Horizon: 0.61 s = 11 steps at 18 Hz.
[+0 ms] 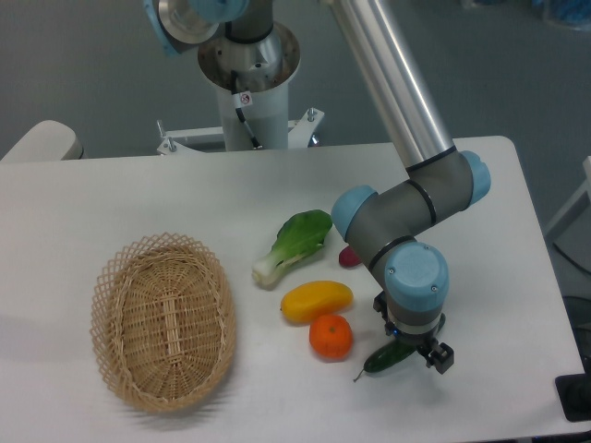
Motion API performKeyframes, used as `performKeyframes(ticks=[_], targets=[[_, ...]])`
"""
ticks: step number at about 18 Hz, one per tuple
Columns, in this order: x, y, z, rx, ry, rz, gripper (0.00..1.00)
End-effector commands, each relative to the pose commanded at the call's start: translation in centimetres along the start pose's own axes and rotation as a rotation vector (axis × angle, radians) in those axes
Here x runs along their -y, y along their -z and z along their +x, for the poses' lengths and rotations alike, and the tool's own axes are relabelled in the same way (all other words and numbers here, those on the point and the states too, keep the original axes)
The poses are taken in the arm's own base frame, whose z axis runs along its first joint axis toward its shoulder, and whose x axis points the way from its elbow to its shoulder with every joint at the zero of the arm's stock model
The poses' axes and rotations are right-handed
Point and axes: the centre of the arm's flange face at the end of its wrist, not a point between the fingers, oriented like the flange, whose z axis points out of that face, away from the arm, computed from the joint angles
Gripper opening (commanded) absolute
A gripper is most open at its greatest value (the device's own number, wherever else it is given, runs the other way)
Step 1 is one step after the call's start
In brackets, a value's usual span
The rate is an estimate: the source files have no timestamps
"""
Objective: Pick up the cucumber from the table
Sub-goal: 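Close the gripper around the middle of the green cucumber, then lift the cucumber and carry it toward the wicker basket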
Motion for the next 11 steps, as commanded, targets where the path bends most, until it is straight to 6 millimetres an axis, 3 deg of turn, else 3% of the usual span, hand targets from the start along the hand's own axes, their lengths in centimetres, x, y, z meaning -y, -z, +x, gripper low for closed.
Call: performKeyframes(ticks=[2, 7, 11], targets=[[0.14, -0.18, 0.01, 0.005, -0.002, 0.001, 0.99], [0.05, -0.17, -0.05, 0.007, -0.013, 0.003, 0.54], [0.05, -0.17, -0.05, 0.007, -0.014, 0.003, 0.34]])
